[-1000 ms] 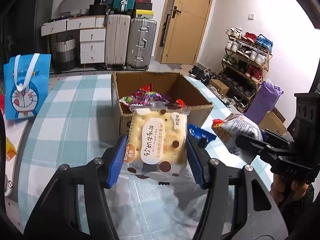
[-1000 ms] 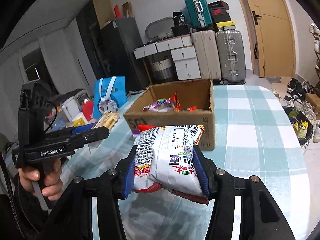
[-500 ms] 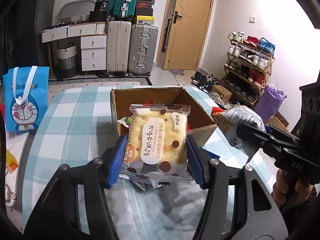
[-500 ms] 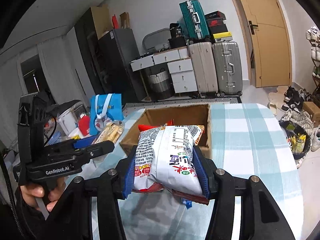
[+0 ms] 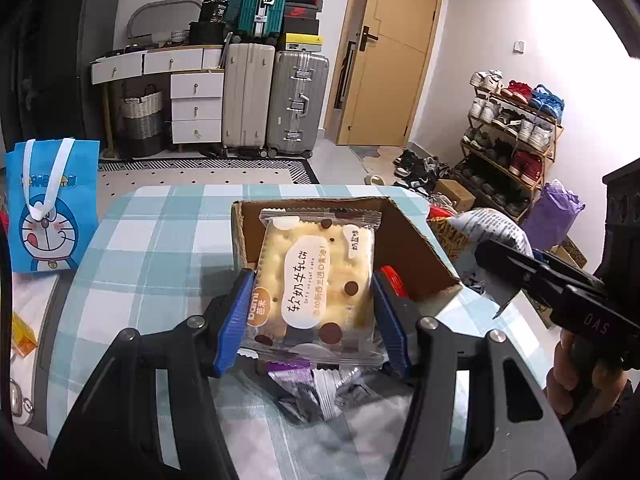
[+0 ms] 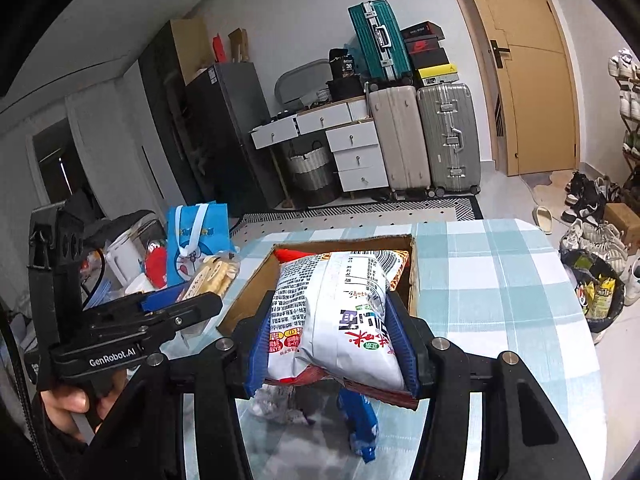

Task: Organize snacks
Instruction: 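Carry cracker pack in left gripper while right gripper carries white chip bag into box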

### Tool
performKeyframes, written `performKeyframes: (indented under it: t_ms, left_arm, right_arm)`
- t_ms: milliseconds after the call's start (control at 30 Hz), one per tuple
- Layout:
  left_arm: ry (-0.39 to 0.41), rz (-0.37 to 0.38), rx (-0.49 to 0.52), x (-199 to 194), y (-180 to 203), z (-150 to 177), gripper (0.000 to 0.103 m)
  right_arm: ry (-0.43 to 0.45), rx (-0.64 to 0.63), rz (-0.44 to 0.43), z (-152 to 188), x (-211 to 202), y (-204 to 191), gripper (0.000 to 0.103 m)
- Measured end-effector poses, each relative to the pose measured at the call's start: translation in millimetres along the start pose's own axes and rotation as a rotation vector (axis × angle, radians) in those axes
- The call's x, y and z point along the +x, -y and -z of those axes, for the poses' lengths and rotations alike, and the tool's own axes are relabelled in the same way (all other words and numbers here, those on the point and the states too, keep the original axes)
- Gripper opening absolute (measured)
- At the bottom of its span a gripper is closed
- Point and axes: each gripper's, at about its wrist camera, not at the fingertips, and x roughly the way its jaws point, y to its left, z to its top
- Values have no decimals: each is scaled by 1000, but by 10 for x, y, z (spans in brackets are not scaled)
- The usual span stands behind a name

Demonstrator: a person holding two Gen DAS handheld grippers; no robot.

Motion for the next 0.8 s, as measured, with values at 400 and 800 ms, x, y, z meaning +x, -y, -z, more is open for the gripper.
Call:
performKeyframes:
  t_ms: [400,800]
  left_arm:
    - [-6,-15,-4,382,-31,-182,55]
    - [-27,-33,0,779,-53,-284,55]
  right_arm:
    - [-6,34,2,-159,381,149,53]
    - [-40,77,20,-221,815,331,53]
